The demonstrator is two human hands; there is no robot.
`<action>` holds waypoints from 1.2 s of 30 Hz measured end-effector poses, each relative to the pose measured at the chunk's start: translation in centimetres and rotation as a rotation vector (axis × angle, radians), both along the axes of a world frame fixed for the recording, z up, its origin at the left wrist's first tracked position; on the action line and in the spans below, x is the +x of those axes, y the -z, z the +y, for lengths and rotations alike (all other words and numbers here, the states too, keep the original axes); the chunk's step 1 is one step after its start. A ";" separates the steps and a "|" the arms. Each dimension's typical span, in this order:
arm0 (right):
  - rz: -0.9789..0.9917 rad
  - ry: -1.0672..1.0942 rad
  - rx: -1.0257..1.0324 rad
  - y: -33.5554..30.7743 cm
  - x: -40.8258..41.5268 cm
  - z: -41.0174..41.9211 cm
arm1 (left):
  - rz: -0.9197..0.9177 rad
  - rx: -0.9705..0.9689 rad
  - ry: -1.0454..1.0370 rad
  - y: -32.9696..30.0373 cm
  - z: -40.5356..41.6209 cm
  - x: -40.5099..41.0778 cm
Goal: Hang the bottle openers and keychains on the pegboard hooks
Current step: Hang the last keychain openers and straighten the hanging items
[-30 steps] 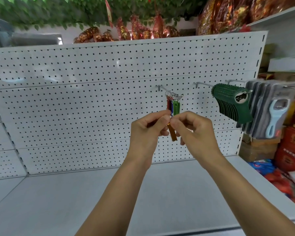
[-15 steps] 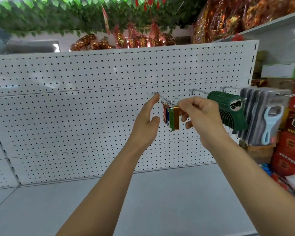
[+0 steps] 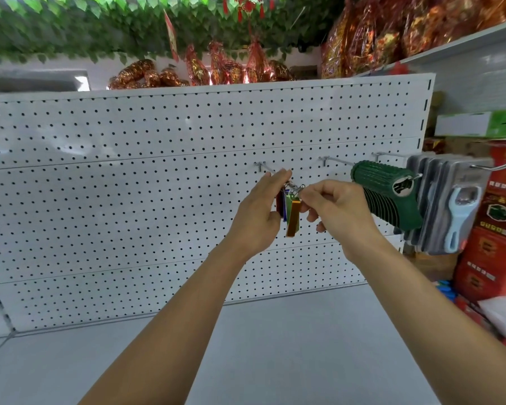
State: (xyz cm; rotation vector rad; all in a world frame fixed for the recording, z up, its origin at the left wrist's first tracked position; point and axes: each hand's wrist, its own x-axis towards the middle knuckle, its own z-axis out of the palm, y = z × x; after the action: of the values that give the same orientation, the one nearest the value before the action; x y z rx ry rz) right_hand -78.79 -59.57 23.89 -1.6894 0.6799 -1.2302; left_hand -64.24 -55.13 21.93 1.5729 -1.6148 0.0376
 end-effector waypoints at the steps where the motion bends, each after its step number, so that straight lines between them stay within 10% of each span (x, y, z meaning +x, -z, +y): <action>1: 0.000 0.006 -0.009 0.0 0.2 -0.1 | -0.006 -0.002 -0.006 0.0 -0.1 0.1; 17: -0.050 0.099 -0.191 1.8 0.6 -0.7 | -0.149 -0.104 -0.012 0.5 -0.8 1.1; 30: -0.026 0.261 -0.448 6.5 -7.5 -1.1 | 0.188 -0.625 -0.171 1.2 3.2 -8.4; 36: -0.070 0.232 -0.498 6.0 -13.1 -5.0 | 0.154 -0.568 -0.118 1.0 0.1 -15.5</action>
State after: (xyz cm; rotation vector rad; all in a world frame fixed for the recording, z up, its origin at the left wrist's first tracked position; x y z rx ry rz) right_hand -91.92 -64.55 17.85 -1.9942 0.5674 -1.7216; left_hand -79.76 -55.04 20.88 1.1909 -1.2450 0.3944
